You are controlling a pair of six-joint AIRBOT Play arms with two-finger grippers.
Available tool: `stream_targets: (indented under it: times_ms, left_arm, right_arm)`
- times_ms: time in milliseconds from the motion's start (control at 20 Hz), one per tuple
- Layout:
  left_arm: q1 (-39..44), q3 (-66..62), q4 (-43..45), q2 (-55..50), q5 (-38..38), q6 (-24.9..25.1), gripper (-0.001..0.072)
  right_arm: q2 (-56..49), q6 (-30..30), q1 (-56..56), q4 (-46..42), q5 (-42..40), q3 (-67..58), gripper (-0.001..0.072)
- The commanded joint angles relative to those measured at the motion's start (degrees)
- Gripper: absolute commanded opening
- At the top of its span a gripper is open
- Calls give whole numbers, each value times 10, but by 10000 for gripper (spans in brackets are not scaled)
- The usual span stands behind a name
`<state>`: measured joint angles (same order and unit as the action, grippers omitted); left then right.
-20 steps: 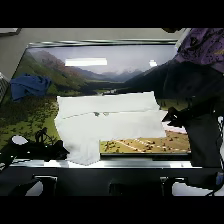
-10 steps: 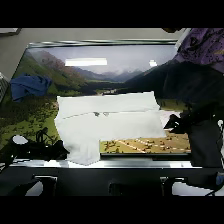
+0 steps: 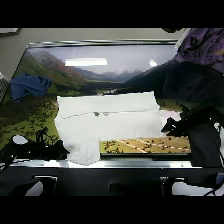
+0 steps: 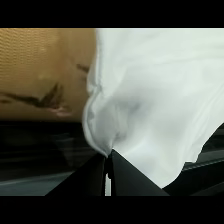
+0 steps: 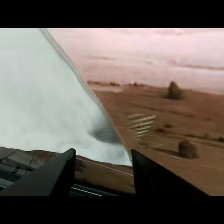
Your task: Fold the clothes and pants, and hang the long-sleeved shirts on hangers.
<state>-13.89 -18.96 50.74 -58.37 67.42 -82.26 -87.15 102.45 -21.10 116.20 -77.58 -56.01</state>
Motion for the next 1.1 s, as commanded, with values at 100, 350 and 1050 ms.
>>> stream_targets:
  times_ms: [100, 350, 1050]
  left_arm:
    - [0, 0, 0, 0, 0, -2, 20]
    - [-15, -61, 4, 4, 20, -3, 19]
    - [-28, -227, 138, 169, 184, -119, 17]
  right_arm:
    - [-10, 15, 15, 17, 19, 32, 333]
    - [34, -23, 15, 20, 56, 31, 29]
    - [232, -137, 15, -34, -121, 31, 29]
